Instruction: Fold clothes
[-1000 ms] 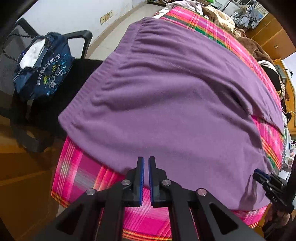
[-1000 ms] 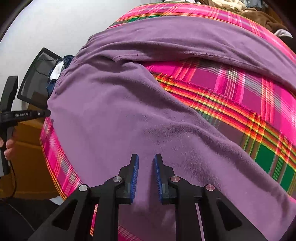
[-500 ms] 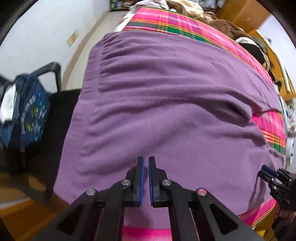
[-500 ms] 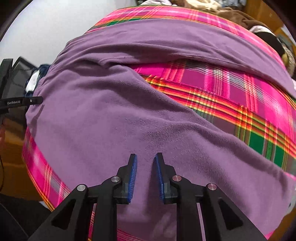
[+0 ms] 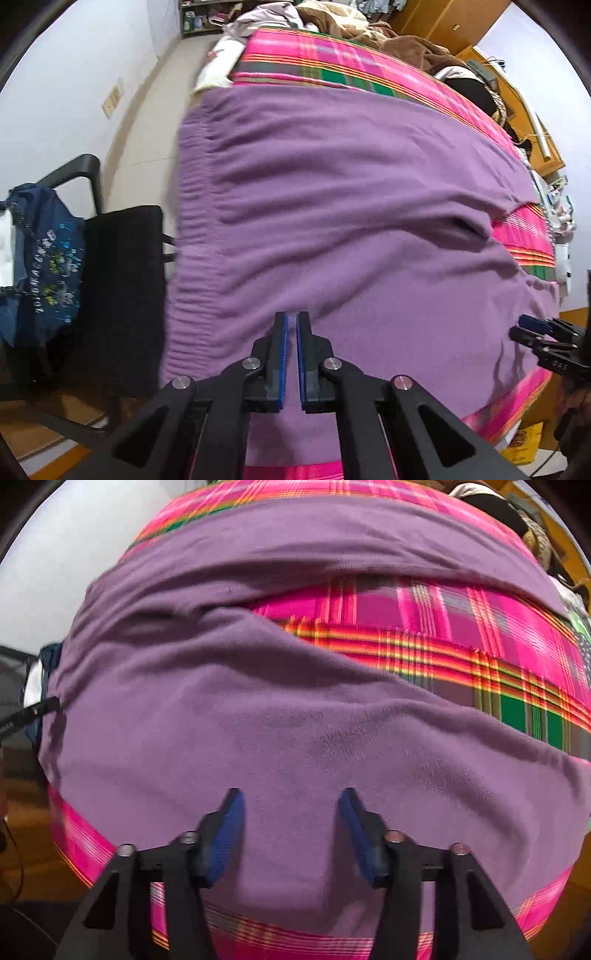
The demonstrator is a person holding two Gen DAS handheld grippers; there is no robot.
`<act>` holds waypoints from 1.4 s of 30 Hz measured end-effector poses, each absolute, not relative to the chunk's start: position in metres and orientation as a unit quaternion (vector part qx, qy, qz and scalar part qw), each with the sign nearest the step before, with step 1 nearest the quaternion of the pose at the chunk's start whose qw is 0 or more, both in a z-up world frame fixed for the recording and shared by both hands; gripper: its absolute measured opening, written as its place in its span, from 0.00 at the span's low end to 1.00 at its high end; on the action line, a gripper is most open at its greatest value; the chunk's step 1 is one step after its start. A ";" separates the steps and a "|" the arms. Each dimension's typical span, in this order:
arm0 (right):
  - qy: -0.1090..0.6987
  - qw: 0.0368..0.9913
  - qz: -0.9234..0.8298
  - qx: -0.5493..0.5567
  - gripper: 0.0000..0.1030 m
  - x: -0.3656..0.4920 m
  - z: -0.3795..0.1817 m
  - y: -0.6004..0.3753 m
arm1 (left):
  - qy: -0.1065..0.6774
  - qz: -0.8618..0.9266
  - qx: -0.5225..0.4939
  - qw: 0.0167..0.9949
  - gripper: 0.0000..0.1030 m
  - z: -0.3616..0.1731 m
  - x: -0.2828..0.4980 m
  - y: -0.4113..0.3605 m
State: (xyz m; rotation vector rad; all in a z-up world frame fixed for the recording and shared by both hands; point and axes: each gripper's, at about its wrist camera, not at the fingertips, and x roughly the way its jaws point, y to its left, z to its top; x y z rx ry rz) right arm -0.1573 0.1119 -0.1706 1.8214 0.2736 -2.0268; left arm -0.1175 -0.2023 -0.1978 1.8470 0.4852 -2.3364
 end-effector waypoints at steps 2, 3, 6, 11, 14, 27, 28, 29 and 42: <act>0.103 0.204 -0.730 0.644 0.35 -0.155 -0.165 0.103 | 0.162 -0.771 0.611 0.072 0.04 -0.198 -0.115 -0.207; 0.104 0.207 -0.731 0.641 0.34 -0.153 -0.163 0.099 | 0.162 -0.770 0.612 0.076 0.04 -0.199 -0.113 -0.207; 0.108 0.214 -0.735 0.634 0.34 -0.150 -0.159 0.086 | 0.162 -0.769 0.613 0.082 0.04 -0.200 -0.112 -0.208; 0.116 0.223 -0.736 0.629 0.34 -0.150 -0.160 0.072 | 0.155 -0.772 0.610 0.081 0.04 -0.199 -0.116 -0.202; 0.120 0.231 -0.735 0.626 0.34 -0.148 -0.160 0.063 | 0.146 -0.777 0.607 0.077 0.04 -0.199 -0.122 -0.199; 0.129 0.253 -0.743 0.606 0.34 -0.166 -0.155 0.024 | 0.115 -0.772 0.622 0.065 0.04 -0.216 -0.140 -0.197; 0.128 0.253 -0.744 0.605 0.34 -0.168 -0.154 0.022 | 0.115 -0.772 0.621 0.066 0.04 -0.214 -0.141 -0.198; 0.127 0.254 -0.745 0.604 0.34 -0.172 -0.154 0.020 | 0.114 -0.773 0.620 0.067 0.04 -0.213 -0.142 -0.199; 0.131 0.271 -0.741 0.601 0.34 -0.188 -0.152 0.006 | 0.111 -0.779 0.613 0.077 0.04 -0.211 -0.154 -0.214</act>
